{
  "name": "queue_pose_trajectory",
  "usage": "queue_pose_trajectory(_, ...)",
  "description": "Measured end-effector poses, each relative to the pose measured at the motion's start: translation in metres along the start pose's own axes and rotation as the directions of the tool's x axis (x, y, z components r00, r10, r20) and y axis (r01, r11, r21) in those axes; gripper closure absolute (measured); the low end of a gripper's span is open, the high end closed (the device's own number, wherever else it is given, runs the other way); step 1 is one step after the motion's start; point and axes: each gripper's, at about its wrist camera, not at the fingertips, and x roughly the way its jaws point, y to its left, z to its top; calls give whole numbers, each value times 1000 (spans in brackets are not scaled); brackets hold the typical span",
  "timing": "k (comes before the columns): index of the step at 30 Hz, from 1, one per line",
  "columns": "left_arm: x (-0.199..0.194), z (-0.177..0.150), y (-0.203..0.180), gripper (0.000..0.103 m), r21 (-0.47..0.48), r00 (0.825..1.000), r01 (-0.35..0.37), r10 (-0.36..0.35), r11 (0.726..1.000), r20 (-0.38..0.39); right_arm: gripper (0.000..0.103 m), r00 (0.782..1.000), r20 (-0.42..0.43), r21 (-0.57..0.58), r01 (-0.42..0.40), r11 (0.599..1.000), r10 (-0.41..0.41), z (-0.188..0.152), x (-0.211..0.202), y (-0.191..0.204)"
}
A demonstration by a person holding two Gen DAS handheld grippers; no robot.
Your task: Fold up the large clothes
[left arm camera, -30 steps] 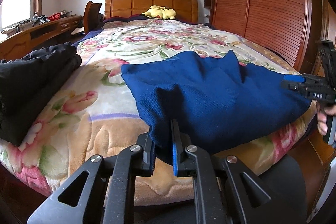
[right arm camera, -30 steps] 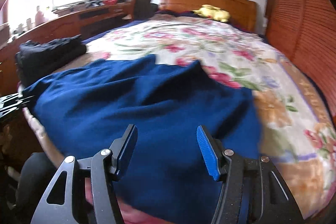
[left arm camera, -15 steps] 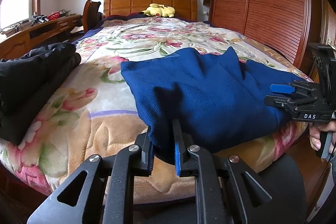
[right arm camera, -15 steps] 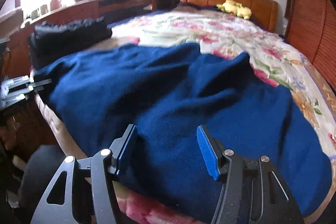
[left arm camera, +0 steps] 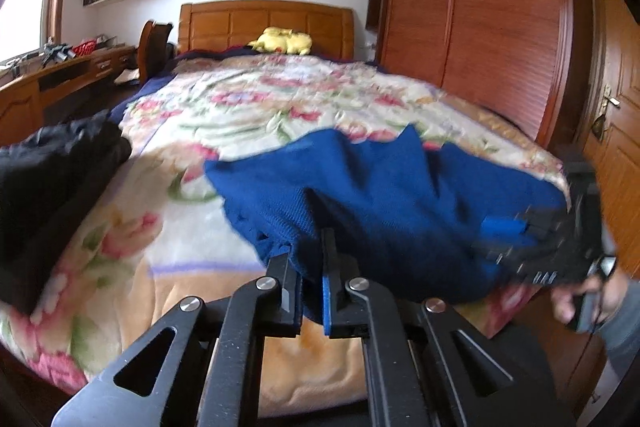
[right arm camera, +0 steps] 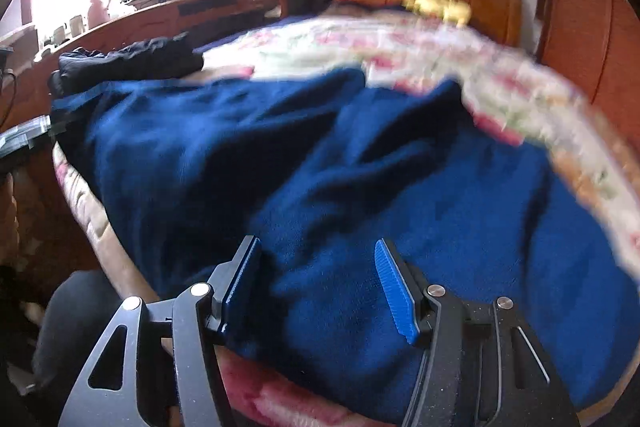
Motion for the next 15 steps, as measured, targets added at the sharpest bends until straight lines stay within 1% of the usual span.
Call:
queue_pose_trajectory(5, 0, 34, -32, 97, 71, 999, 14, -17, 997, 49, 42, 1000, 14, 10, 3, 1000, -4, -2, -9, 0)
queue_pose_trajectory(8, -2, 51, -56, 97, 120, 996, 39, -48, 992, 73, 42, 999, 28, 20, 23, 1000, -24, -5, -20, -8)
queue_pose_trajectory(11, 0, 65, -80, 97, 163, 994, 67, -80, 984, 77, 42, 995, 51, 28, 78, 997, -80, -9, -35, -15)
queue_pose_trajectory(12, 2, 70, -89, 97, 180, 993, 73, -88, 981, 77, 42, 992, 61, 31, 107, 994, -109, -11, -42, -20)
queue_pose_trajectory(15, 9, 81, -114, 97, 217, 991, 103, -120, 971, 66, 42, 983, 82, 50, 158, 986, -162, -16, -60, -35)
